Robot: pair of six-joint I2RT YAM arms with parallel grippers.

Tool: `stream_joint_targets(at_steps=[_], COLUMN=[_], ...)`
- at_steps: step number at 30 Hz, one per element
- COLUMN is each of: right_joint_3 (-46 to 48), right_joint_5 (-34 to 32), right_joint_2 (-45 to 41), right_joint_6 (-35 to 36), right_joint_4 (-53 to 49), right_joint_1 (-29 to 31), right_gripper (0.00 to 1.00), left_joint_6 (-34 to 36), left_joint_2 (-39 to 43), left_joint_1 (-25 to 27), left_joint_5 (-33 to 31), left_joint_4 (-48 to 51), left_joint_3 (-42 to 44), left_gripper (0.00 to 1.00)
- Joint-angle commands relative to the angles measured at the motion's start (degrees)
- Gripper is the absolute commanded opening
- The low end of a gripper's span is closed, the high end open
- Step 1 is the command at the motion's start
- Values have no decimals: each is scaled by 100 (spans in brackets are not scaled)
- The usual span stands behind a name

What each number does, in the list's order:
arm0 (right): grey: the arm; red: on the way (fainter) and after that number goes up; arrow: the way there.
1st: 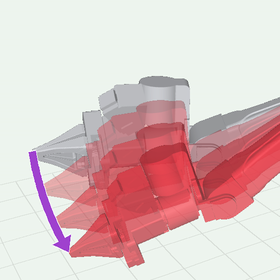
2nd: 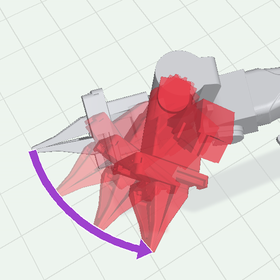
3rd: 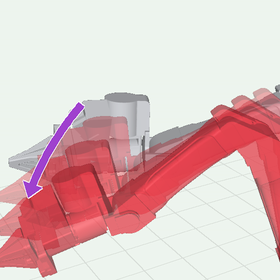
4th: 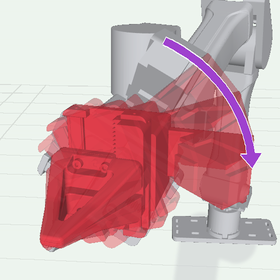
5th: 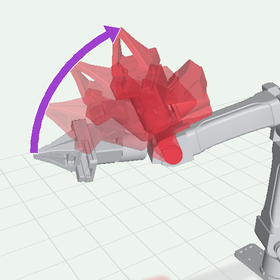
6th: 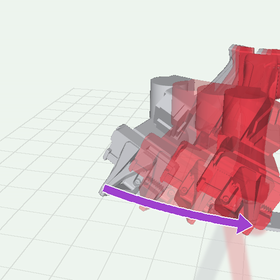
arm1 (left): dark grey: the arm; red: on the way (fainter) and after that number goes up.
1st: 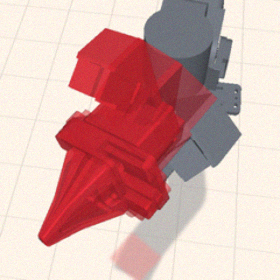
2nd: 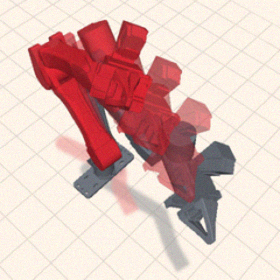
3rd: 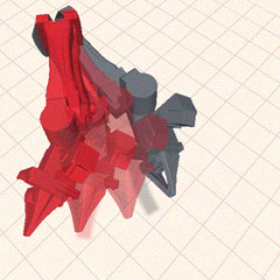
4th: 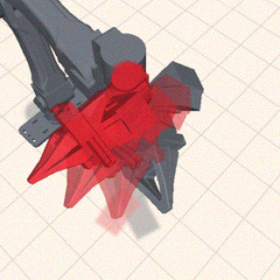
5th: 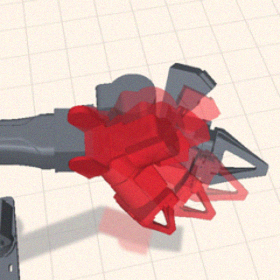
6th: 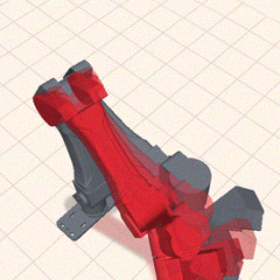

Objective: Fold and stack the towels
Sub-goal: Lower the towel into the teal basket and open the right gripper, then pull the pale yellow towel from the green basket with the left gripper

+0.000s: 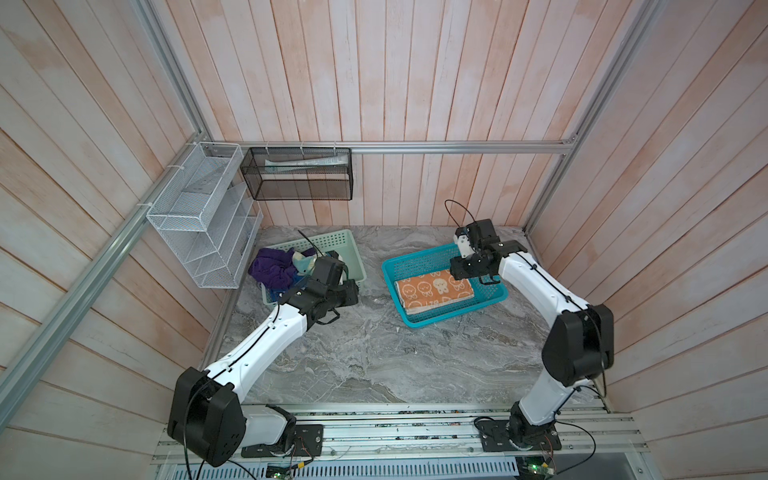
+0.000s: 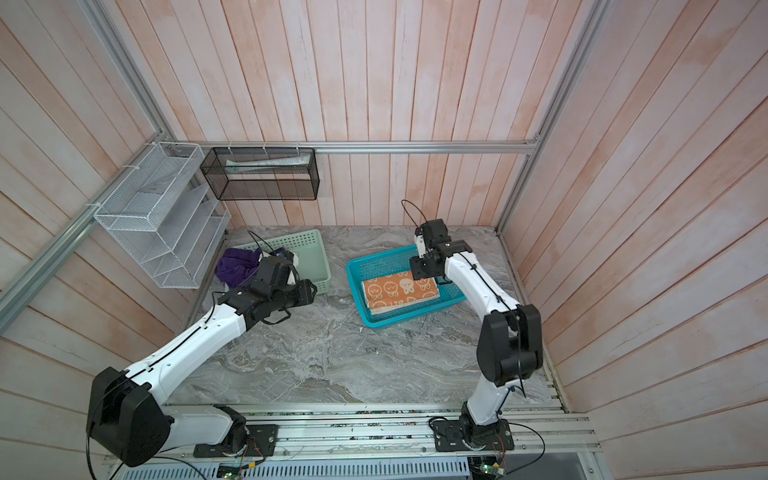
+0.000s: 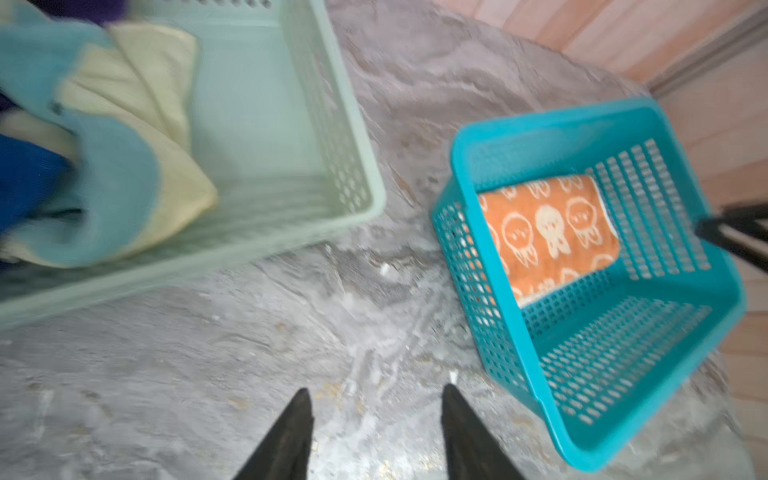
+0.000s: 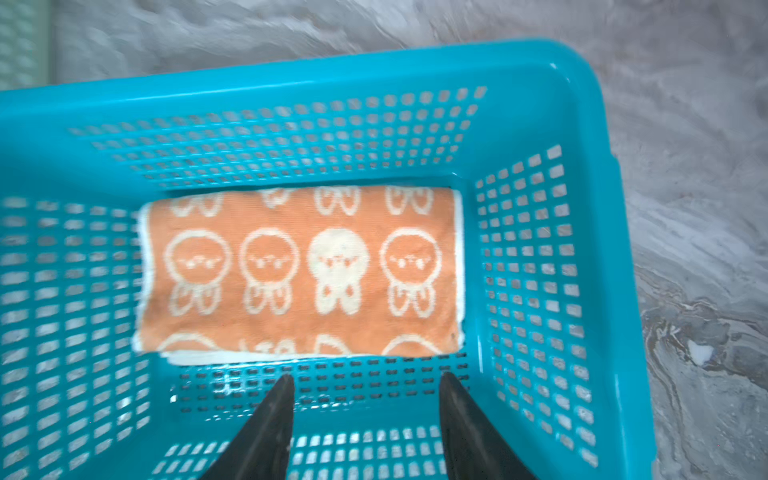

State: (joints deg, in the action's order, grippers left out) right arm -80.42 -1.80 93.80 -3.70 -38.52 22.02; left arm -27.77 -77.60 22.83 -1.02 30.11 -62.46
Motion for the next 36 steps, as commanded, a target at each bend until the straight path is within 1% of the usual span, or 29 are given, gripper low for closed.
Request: stream_joint_targets(at_steps=[1,3,6,9,10,12,15,18,19,21,24,26,27,29,32,34,36], right_joint_3=[1026,1595,2555,3346,3614,4037,4381,4146,4065,3858,3555,3387,3255,2965,2477,2187,1867], right_joint_5=[-576,-632,-465,-72,20,205,133,-535,-632,-624,-569,-530,-473,-389,-480,-431,-307], right_joint_2=[-775,-1282,-1983,-2427,-2529,-2583,-2357,-1802,-1612,-1256,-882,-664,-533,-230,214,452,643], right_joint_6=[-591,-1027,-1636,-2219,-2376,-2519,-2310,-2107,-1999,-1749,-1448,-1207,-1072,-817,-535,-476,-440], right_joint_4=[426,632,1125,1718,1954,2469,3143,3087,3106,3193,3377,3560,3620,3679,3708,3740,3712], right_joint_1=[830,1236,1920,2433,2536,2550,2541,2380,2276,1951,1486,1198,1023,717,349,139,8], right_gripper=[52,49,44,41,40,39,39,34,33,31,31,31,31,30,30,30,30], left_joint_6=[326,383,471,641,693,760,762,843,854,911,1056,1197,1277,1397,1463,1478,1509], left_joint_2=[-382,-645,-1162,-1725,-1892,-2210,-2698,-3046,-3074,-3013,-2705,-2462,-2335,-2036,-1600,-1330,-1054], left_joint_1=[-594,-958,-1282,-1494,-1544,-1595,-1597,-1597,-1597,-1597,-1597,-1597,-1595,-1597,-1564,-1483,-1348], left_joint_5=[-411,-378,-524,-380,-246,67,66,65,58,100,206,238,273,409,541,618,842], left_joint_4=[389,292,271,185,95,-22,-78,-78,-88,-140,-174,-106,-37,109,317,456,541], left_joint_3=[-264,-443,-736,-897,-899,-977,-1166,-1398,-1443,-1501,-1588,-1708,-1815,-2042,-2423,-2707,-3009], left_gripper=[62,65,69,70,70,70,68,55,51,37,13,2,0,0,0,0,0])
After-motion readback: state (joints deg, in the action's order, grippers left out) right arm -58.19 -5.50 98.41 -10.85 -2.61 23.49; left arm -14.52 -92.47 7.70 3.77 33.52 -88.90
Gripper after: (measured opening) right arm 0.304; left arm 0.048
